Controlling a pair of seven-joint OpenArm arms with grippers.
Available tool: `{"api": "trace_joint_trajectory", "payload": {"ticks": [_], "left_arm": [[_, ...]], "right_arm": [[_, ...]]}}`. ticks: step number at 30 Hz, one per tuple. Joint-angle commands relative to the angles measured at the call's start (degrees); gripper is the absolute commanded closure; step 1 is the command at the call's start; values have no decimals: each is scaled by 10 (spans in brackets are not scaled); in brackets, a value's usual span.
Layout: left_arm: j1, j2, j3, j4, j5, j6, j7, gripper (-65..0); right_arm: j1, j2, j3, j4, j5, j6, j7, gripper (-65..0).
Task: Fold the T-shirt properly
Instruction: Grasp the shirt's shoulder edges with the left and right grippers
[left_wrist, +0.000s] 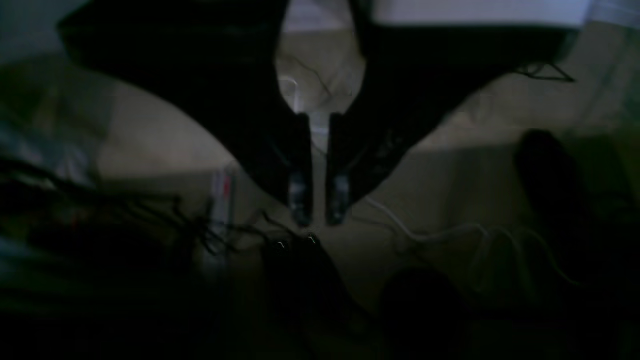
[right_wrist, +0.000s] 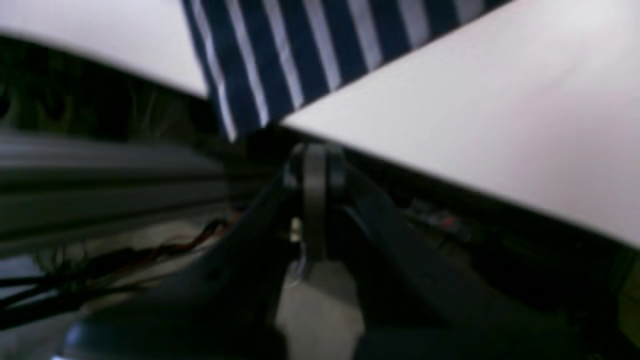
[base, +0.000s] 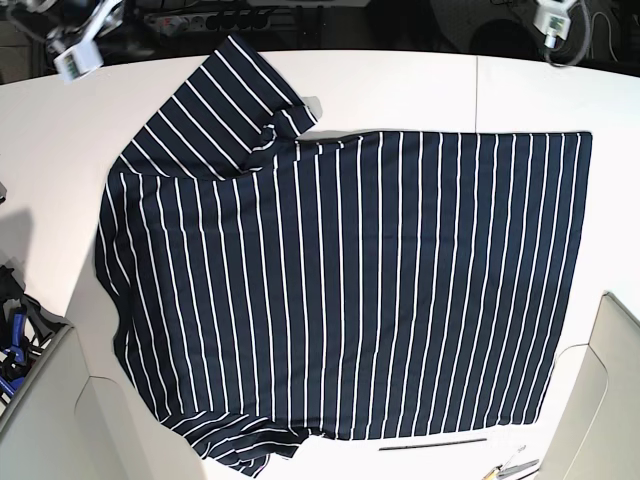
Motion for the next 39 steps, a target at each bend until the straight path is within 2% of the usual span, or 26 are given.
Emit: {"api": "trace_joint_trajectory", "payload": {"ticks": [1,2,5,9,11,14,16,17,21,25,32,37,39], "left_arm": [[9,-3,-16,18,-7,-1,-4,-163],[9,-3,-27,28,-14,-1,-4,-196],[8,-3,-52,50,-36,-12,-4,-278],[6,-3,-68,63,-54,-14,-4,-306],[4,-3,-69,64,-55,-14,-9,-306],[4,-3,-69,64,-70,-14,-23,-354],[-1,-4,-69,64,-78,-14,-24,-383],[-4,-5,-69,64,-79,-14,-24,-383],[-26,-13,-69,64,-80,-14,-16,-383],[-57,-26,-69,64,-103,-14,12,-383],[-99,-41,-69,63,-122,-13,19,-383],[-119,-41,-74,63,-115,6,19,-452],[-126,-42,-85,62,-111,6,16,-454]], "right_arm": [[3,-5,18,9,10,4,9,0],[11,-14,32,9,12,2,7,0],[44,-47,62,9,22,-29,-22,0],[93,-88,74,8,-6,-35,-75,-17],[110,-102,74,7,-19,-35,-95,-95],[124,-116,74,2,-19,-39,-96,-282],[129,-122,74,-3,-20,-60,-96,-352],[133,-125,73,-8,-24,-70,-97,-356],[146,-137,73,-37,-19,-71,-105,-356],[150,-144,72,-59,-1,-45,-110,-356],[159,-162,58,-97,2,-45,-107,-356],[184,-184,31,-118,-5,-32,-107,-356],[190,-191,16,-122,-8,-33,-107,-356]]}}
